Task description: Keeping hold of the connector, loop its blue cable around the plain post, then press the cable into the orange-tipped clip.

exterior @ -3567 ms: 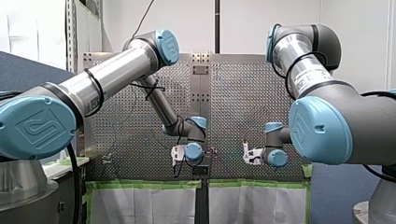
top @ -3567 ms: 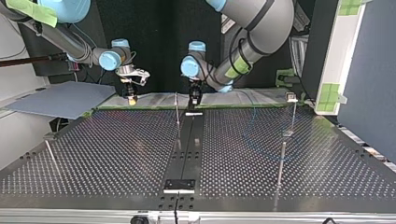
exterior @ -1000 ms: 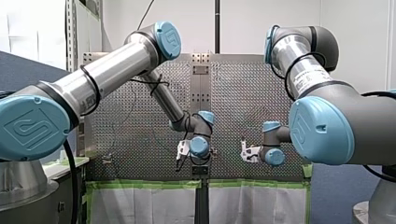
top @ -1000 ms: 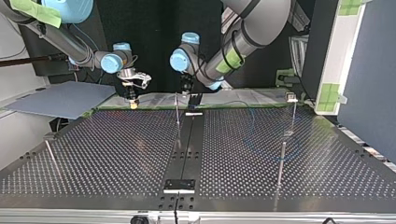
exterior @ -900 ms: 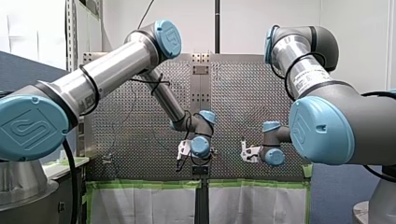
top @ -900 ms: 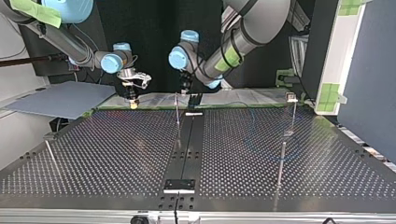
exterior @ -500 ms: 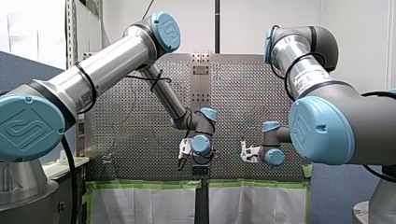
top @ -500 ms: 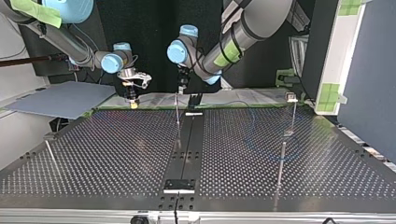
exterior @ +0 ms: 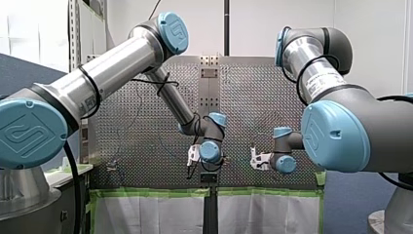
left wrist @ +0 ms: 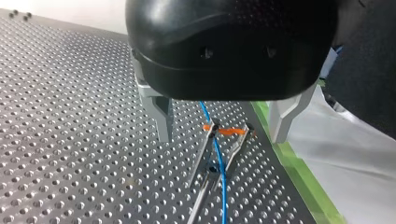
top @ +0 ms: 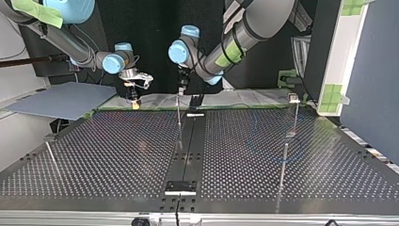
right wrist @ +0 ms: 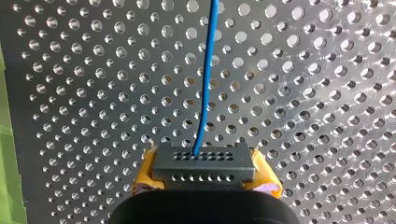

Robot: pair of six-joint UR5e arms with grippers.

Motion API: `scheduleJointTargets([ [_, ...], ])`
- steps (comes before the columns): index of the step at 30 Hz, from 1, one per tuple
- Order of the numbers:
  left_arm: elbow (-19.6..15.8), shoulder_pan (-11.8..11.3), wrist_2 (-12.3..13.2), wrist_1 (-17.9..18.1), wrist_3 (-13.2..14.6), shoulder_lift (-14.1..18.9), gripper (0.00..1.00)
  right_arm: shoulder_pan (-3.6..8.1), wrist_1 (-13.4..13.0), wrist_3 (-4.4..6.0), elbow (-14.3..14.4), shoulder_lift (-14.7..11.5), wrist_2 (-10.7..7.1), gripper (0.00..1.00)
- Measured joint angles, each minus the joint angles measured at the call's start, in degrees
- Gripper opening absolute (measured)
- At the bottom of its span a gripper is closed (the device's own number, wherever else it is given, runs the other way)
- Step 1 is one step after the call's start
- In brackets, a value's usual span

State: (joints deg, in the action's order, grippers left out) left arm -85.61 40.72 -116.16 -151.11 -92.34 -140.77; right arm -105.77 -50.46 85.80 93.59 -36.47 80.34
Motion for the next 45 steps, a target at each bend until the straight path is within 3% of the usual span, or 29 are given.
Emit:
scheduleJointTargets([
  [8,0.0,0.0,2.76,0.0,-1.18,-0.03,1.0,0.0,0.05,0.0,-0.01,0.0,0.0,0.0],
  [26,-0.05,0.04,2.92,-1.26,-2.04,-0.06,1.0,0.02,0.05,0.24,0.01,0.02,0.0,0.0],
  [45,-0.06,0.09,-0.82,-4.25,-2.25,-0.04,1.0,-0.01,0.08,0.26,0.01,0.1,0.0,0.0],
])
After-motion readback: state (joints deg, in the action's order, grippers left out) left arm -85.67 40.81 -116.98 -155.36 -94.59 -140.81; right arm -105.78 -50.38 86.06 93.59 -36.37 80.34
